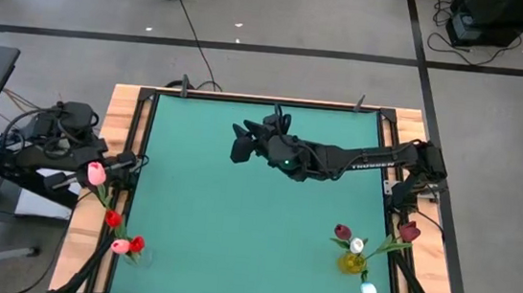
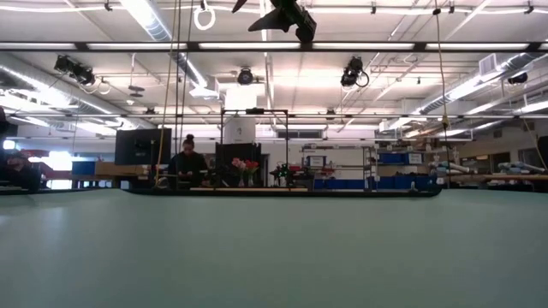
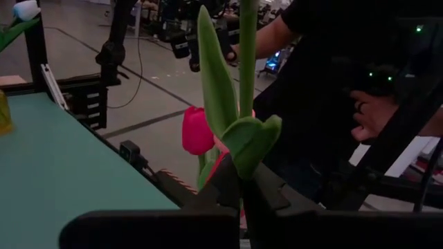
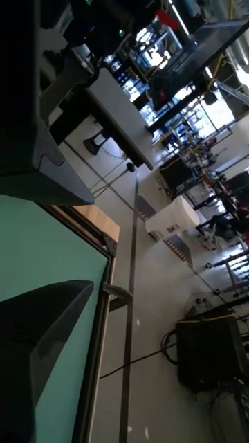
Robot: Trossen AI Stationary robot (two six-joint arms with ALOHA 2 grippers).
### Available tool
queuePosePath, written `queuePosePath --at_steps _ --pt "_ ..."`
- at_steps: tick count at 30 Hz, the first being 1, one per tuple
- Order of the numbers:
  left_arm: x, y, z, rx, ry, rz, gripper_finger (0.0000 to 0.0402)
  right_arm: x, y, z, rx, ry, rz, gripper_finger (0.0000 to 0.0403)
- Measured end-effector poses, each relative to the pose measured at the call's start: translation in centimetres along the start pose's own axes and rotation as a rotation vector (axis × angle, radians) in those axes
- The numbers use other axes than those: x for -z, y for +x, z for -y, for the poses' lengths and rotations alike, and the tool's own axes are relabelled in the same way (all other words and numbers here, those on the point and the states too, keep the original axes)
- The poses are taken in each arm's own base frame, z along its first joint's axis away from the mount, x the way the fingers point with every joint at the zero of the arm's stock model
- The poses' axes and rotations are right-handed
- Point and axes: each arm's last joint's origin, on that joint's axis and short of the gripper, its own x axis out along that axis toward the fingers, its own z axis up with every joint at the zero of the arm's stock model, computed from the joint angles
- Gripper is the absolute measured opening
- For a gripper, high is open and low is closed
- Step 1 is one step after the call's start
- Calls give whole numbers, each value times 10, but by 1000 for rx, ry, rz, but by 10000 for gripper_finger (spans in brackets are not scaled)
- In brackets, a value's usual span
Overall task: Sort flowers into vase by color
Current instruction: Put the pink tulip into the transparent flower vase
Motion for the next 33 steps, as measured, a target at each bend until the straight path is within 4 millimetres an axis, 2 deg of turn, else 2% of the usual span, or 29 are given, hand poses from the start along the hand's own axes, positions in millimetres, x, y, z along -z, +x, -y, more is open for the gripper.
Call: queuePosePath --at_steps 5,13,20,27,33 --pt "2 1 -2 1 23 -5 4 1 0 0 -12 -16 -22 195" --pt "18 9 -13 37 27 -46 4 2 0 0 -35 -21 -42 195" --pt "13 11 -11 71 133 -23 5 2 3 0 -113 -26 -110 195" --pt "13 14 -8 178 167 -43 28 -1 10 6 -181 -24 -187 195" --pt "13 24 -11 275 124 -92 48 -5 16 11 -203 -20 -209 195"
